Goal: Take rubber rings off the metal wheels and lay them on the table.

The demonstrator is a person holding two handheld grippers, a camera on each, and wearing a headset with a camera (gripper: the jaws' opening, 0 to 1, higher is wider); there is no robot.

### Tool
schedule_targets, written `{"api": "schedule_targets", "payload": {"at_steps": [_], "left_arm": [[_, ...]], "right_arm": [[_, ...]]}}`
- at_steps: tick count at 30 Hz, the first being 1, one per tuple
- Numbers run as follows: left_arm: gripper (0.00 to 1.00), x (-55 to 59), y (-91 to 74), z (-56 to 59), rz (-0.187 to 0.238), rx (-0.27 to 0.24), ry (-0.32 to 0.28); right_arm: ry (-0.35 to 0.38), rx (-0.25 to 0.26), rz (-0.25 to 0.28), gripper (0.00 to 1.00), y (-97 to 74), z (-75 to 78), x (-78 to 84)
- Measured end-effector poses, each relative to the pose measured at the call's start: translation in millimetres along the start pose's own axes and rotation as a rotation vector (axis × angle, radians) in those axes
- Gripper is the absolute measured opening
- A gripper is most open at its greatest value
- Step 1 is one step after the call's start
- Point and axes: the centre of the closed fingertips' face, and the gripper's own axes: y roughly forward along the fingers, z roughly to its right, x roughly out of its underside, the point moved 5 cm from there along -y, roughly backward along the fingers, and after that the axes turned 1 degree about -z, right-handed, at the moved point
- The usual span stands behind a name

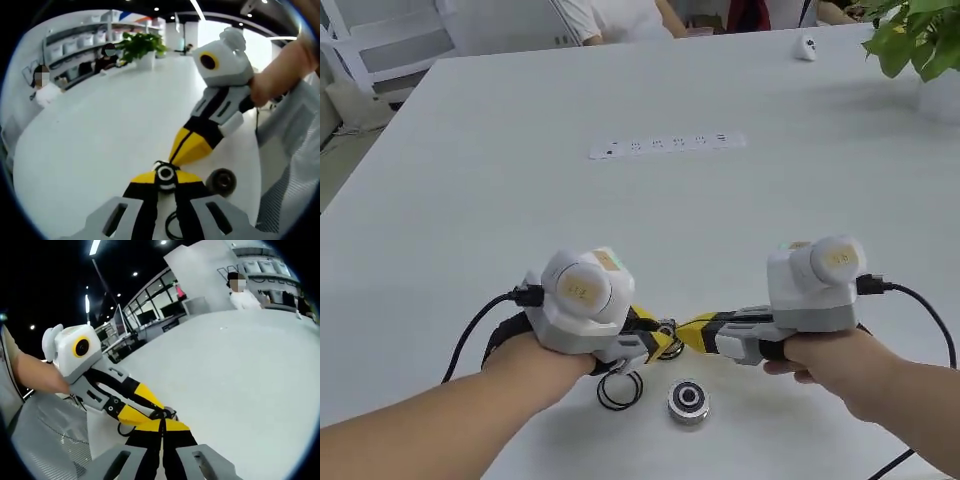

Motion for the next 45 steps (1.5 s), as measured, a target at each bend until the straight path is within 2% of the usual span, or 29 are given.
{"api": "schedule_targets", "payload": {"at_steps": [7, 8, 10, 14, 21, 28, 36, 45], "left_arm": [[0.12, 0.0, 0.1, -0.2, 0.000, 0.002, 0.007], [0.12, 0.1, 0.2, -0.3, 0.001, 0.002, 0.008], [0.12, -0.1, 0.4, -0.4, 0.002, 0.002, 0.008], [0.12, -0.3, 0.4, -0.1, 0.001, 0.002, 0.008], [0.12, -0.3, 0.2, -0.2, 0.004, 0.003, 0.005], [0.12, 0.2, -0.1, -0.3, 0.011, 0.004, 0.008], [0.13, 0.7, -0.3, 0.2, 0.025, 0.016, 0.002], [0.14, 0.7, -1.9, 1.4, 0.020, 0.027, 0.020]], "right_arm": [[0.004, -0.027, 0.005, 0.00, 0.3, -3.7, -0.5], [0.008, -0.055, 0.018, 0.00, 1.0, -8.1, -2.6], [-0.027, -0.051, 0.012, 0.00, 0.6, -9.0, -5.3], [0.005, -0.064, 0.019, 0.00, -0.9, -8.3, -3.0], [0.020, -0.092, 0.023, 0.00, -3.3, -10.8, -3.3], [0.062, -0.141, 0.034, 0.00, -6.3, -12.5, -2.2], [0.013, -0.066, 0.024, 0.00, -1.7, -7.3, -2.6], [0.005, -0.046, 0.019, 0.00, -2.1, -4.5, -1.7]]}}
